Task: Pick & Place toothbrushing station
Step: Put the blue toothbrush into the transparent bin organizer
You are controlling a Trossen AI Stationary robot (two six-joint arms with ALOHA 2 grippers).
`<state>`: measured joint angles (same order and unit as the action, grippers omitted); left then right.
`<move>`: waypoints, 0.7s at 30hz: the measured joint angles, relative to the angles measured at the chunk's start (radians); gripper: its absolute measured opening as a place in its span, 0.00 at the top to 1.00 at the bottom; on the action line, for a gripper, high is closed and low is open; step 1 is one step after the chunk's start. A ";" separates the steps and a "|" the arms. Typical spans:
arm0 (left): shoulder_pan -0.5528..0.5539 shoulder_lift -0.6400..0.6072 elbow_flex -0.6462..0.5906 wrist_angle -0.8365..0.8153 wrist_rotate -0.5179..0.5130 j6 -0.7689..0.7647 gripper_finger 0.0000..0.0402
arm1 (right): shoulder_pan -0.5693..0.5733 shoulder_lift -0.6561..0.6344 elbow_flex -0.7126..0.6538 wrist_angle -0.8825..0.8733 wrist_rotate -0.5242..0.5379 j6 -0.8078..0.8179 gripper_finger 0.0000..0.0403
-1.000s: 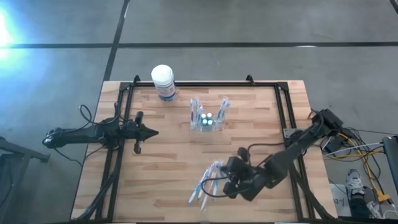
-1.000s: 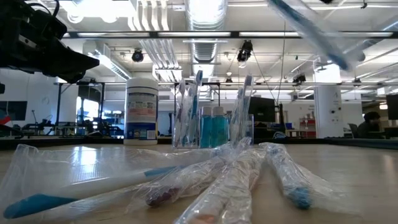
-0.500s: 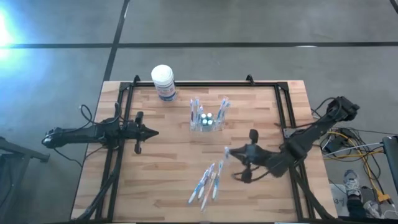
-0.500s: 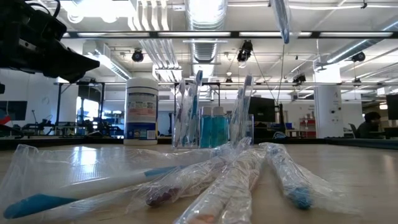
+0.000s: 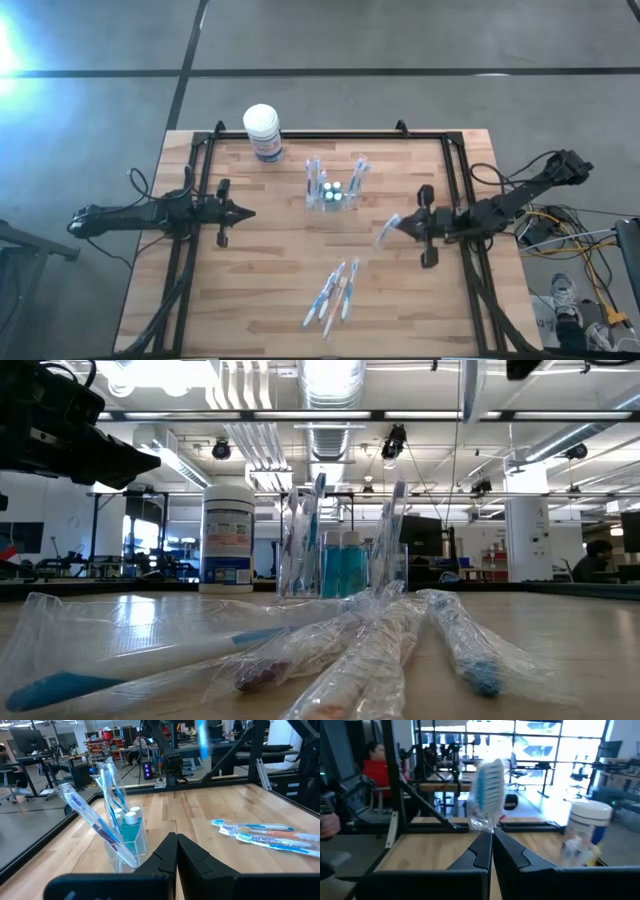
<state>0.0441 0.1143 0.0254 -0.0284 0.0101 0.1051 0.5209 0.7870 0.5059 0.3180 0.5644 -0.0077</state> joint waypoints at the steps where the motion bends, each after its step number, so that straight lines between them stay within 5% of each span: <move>1: 0.000 0.000 0.000 0.000 0.000 0.000 0.98 | -0.005 -0.025 -0.023 0.000 -0.005 -0.004 0.98; 21: 0.000 0.000 0.000 0.006 -0.008 -0.090 0.98 | -0.014 -0.365 -0.389 0.094 -0.049 -0.046 0.98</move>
<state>0.0441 0.1143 0.0254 -0.0219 0.0017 0.0151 0.5068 0.4223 0.1169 0.4118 0.5151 -0.0540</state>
